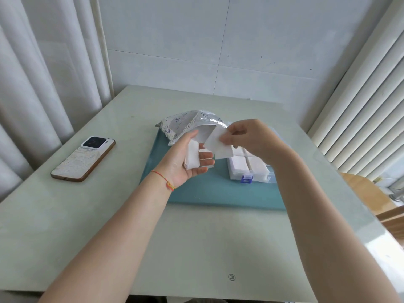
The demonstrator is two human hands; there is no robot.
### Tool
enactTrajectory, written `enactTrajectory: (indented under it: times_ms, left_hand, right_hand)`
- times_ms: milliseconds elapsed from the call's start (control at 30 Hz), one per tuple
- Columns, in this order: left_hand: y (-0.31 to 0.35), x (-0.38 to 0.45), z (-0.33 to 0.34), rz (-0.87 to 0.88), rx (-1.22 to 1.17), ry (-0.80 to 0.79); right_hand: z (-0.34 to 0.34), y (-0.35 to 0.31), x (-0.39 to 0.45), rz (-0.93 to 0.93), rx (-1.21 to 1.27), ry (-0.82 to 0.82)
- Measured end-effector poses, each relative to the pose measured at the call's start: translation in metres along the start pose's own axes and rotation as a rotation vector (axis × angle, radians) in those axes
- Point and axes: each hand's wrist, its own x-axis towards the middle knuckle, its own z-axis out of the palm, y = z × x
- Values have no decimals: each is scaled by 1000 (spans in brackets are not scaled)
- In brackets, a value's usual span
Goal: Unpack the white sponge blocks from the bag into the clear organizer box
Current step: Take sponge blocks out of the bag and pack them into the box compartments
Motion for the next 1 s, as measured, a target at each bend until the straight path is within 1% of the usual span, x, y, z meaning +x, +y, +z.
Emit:
enactTrajectory:
  times_ms: [67,100,167,200,300,333,367,433,500,600,733,800,867,933,1000]
  left_hand:
    - [-1,-2,1,-17,-36,-105]
    - [-2,-4,2,-24,-32,-159]
    - [-3,-6,3,-23,1,-202]
    - [-2,-7,4,-20,20,-176]
    - [-1,-4,0,-41,34,-26]
    - [-1,-2,-3,-54,28,13]
    - [0,-1,-5,-63,27,38]
    - [-1,2,-8,-58,46,61]
    - [-2,4,-7,-36,65,67]
    - [-2,3,-6,-25,69,35]
    - [-2,4,-9,-73,85,44]
    - [-3,6,-10,-96,86,41]
    - [-4,7,-10,-84,79,56]
    - [-5,6,-8,-58,41,44]
    - [-5,3,-3,-52,-39,-45]
  right_hand:
    - [10,-3,-1,2,78,-106]
    - [17,-4,0,1,56,-128]
    - [30,-2,7,-6,-64,-97]
    - [36,0,12,-19,-126,-47]
    - [42,9,23,-27,-261,160]
    - [44,13,26,-17,-329,184]
    - [46,17,29,-8,-407,158]
    - [53,26,34,2,-553,30]
    - [61,32,36,14,-636,-49]
    - [67,35,38,2,-671,-32]
    - [62,33,39,-43,-643,75]
    - [49,32,38,-36,-599,100]
    - [30,29,34,-38,-529,119]
    - [12,22,25,-48,-390,123]
    - [-1,12,11,-33,-128,60]
